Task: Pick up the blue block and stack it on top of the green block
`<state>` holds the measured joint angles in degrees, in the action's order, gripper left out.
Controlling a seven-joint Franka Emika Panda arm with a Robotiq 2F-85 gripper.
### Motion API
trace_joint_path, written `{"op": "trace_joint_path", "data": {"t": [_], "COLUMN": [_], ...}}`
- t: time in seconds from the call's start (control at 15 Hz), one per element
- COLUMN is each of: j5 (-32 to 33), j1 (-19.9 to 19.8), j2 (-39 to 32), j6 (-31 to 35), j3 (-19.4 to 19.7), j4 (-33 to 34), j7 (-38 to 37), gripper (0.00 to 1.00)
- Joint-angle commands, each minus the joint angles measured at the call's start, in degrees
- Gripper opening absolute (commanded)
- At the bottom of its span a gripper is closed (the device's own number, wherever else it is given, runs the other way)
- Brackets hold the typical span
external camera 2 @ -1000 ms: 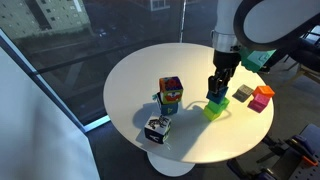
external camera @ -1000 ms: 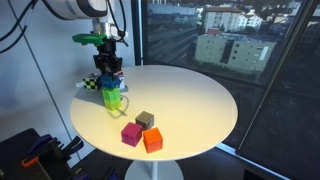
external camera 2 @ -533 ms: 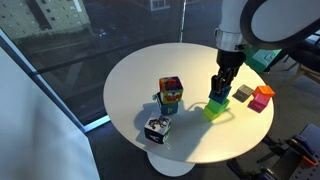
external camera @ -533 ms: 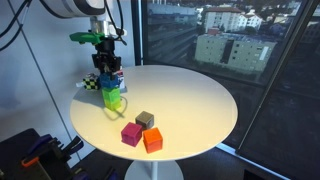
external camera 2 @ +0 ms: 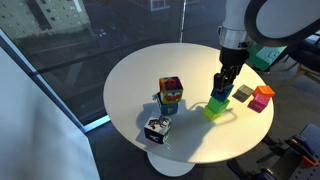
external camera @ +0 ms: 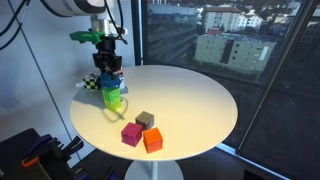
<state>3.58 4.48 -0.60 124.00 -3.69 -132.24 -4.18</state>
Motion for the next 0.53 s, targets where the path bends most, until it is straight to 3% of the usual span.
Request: {"op": "trace_joint_path", "data": {"t": [0.0,0.47], "j5": [0.6,0.7], "j1": [-0.2,-0.1], "j2": [0.1,-1.1], "j6": [0.2,0.5], "j3": [0.0,-0.1], "j4": [0.2,0.6], "j7": [-0.8,-0.7], "gripper": [0.32,0.32]}}
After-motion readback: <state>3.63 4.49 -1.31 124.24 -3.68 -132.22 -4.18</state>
